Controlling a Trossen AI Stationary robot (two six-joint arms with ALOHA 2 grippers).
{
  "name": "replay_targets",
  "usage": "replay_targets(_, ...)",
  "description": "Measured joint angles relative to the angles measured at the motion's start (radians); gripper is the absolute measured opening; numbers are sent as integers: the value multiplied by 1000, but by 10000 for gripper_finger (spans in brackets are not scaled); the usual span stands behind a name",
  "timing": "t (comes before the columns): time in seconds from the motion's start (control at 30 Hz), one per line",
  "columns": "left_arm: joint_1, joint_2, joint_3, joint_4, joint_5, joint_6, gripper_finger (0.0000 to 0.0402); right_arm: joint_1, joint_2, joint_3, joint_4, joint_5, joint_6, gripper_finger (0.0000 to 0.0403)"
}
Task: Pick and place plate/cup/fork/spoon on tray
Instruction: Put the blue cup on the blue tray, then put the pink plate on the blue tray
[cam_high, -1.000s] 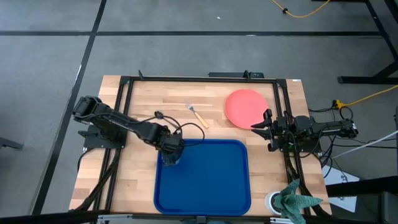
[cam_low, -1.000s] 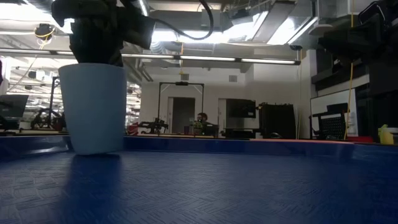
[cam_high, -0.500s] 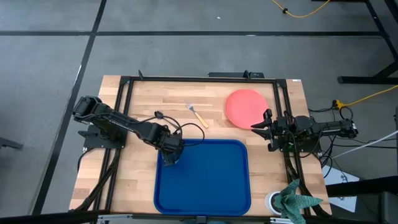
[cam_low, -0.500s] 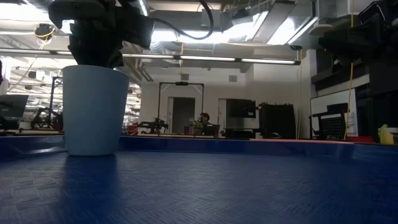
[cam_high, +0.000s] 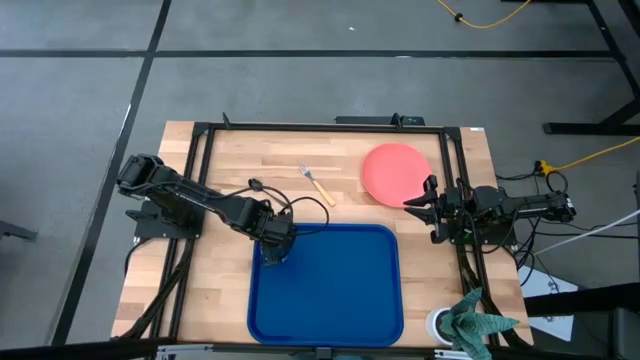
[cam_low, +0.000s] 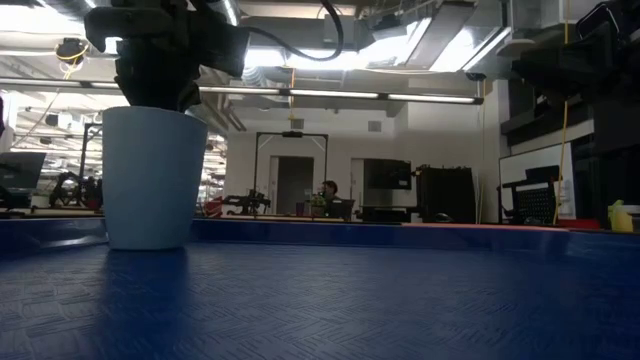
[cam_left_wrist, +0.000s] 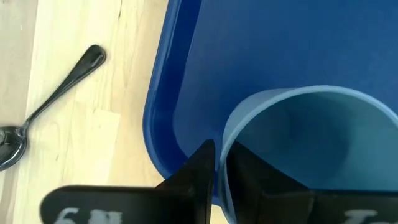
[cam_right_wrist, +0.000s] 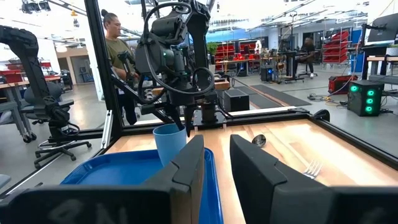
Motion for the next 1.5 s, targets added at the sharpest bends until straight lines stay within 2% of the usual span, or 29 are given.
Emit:
replay_targets(0.4, -1, 0, 0, 4, -31, -14, 34, 0, 0, 0, 0, 0, 0, 84)
replay_targets(0.83, -1, 0, 0, 4, 0, -54, 106, 0, 0, 0, 0, 0, -1, 84)
replay_targets(1.4, -3, -1, 2, 1, 3, -62, 145, 0, 0, 0, 0, 1, -1, 84)
replay_targets(1.5, -3, -1, 33, -27, 4, -61, 150, 0, 0, 0, 0, 1, -1, 84)
